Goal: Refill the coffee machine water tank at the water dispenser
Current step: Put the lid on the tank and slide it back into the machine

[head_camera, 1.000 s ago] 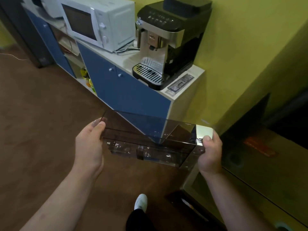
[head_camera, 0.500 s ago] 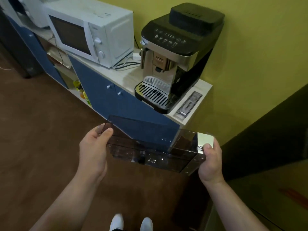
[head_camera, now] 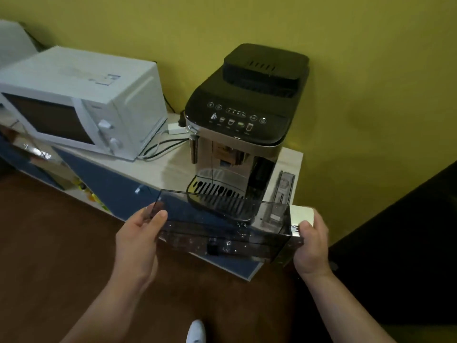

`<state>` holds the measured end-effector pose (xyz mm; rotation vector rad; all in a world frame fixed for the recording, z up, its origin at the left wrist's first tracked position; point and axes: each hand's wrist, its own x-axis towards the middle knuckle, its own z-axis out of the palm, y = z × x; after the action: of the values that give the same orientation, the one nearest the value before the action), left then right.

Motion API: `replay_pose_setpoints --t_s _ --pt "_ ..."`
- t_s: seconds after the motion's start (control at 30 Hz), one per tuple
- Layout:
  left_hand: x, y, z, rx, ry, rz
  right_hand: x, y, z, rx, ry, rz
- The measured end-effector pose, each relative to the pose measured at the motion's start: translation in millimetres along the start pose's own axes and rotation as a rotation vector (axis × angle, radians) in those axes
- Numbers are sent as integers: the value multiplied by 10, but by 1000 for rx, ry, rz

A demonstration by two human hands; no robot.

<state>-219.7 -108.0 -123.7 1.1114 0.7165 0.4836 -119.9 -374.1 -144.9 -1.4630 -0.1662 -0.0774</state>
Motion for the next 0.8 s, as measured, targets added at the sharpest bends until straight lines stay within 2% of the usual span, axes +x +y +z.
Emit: replay_pose_setpoints --t_s 0.13,0.37,0.8 --pt "481 170 41 36 -88 13 282 73 297 -30 60 4" --pt "1011 304 92 61 -144 -22 502 174 649 -31 118 25" --pt "1316 254 207 121 -193 -49 780 312 727 -38 156 30"
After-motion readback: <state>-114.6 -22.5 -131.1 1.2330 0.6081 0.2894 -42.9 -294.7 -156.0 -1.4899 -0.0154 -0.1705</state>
